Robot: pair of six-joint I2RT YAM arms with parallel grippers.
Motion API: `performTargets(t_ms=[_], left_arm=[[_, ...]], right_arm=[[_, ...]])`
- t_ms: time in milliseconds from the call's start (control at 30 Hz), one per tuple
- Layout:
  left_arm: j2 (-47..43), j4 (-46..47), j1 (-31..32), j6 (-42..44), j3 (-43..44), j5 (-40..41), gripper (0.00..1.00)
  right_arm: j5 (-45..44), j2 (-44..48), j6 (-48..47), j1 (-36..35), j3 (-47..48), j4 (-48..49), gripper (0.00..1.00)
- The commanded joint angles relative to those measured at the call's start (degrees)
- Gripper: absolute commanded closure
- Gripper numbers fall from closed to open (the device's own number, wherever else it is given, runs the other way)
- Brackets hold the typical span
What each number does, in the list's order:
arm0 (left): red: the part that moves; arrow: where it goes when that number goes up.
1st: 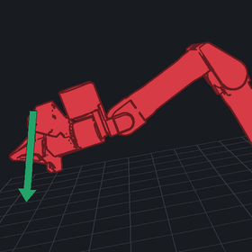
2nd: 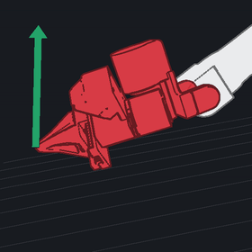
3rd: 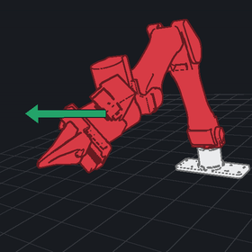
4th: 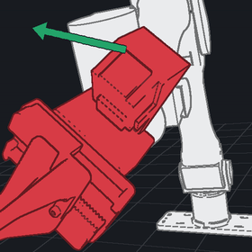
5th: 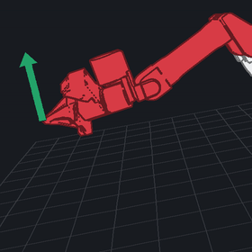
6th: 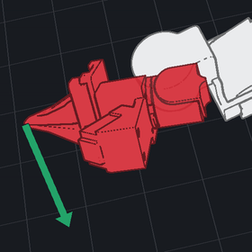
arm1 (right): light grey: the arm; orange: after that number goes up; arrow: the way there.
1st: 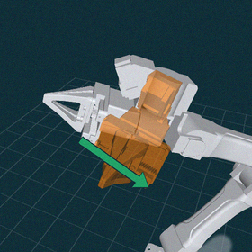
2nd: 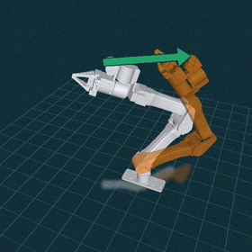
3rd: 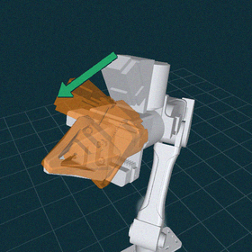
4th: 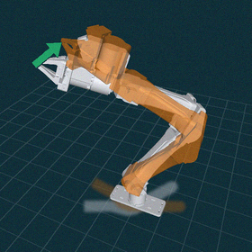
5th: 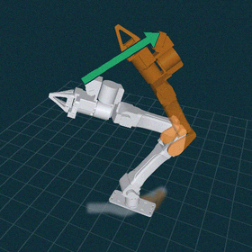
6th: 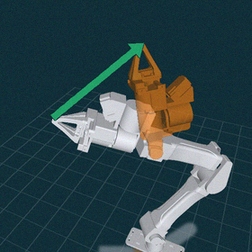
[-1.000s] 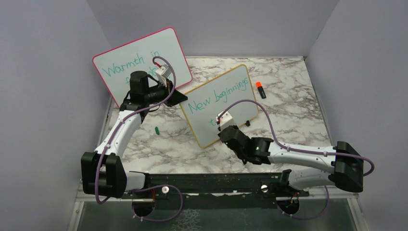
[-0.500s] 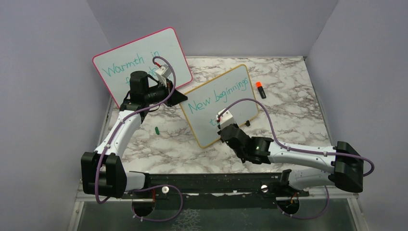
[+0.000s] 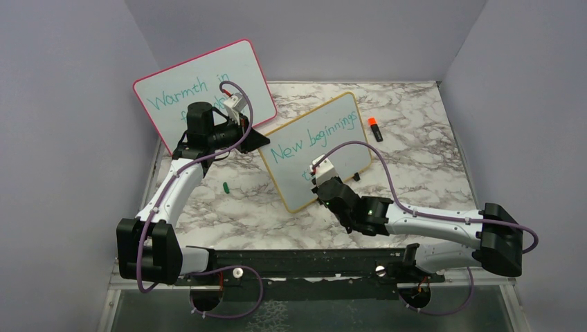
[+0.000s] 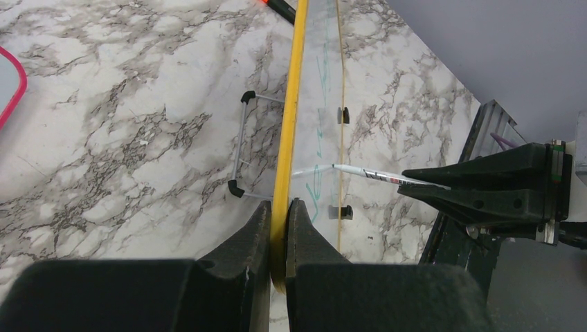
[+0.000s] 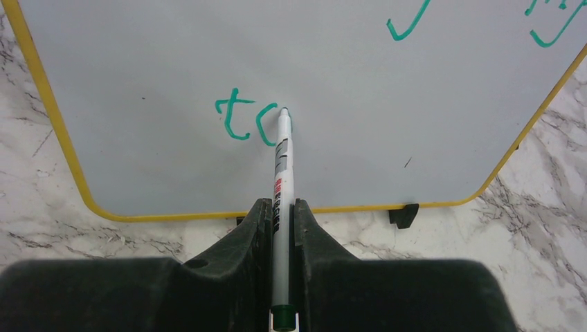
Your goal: Write a sentence on the whiteboard
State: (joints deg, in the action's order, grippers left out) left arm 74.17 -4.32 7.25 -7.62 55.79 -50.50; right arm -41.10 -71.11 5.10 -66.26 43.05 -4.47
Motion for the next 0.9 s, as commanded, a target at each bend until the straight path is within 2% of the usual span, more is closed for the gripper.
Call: performTargets(t_ms=[0, 433, 867], left_arm=[[0.8, -2.0, -0.1, 3.8, -1.4, 6.6, 1.00], [0.8, -2.0, -0.1, 3.8, -1.4, 6.8, 1.00], [0.6, -2.0, -0.1, 3.9, -1.6, 6.9, 1.00]], right_arm=[[2.8, -0.5, -0.3, 0.3, 2.0, 3.1, 1.00], [5.5, 0.9, -0.8, 0.3, 1.5, 0.7, 1.00], [0.5, 4.7, 1.2, 2.9, -1.0, -2.9, 1.00]])
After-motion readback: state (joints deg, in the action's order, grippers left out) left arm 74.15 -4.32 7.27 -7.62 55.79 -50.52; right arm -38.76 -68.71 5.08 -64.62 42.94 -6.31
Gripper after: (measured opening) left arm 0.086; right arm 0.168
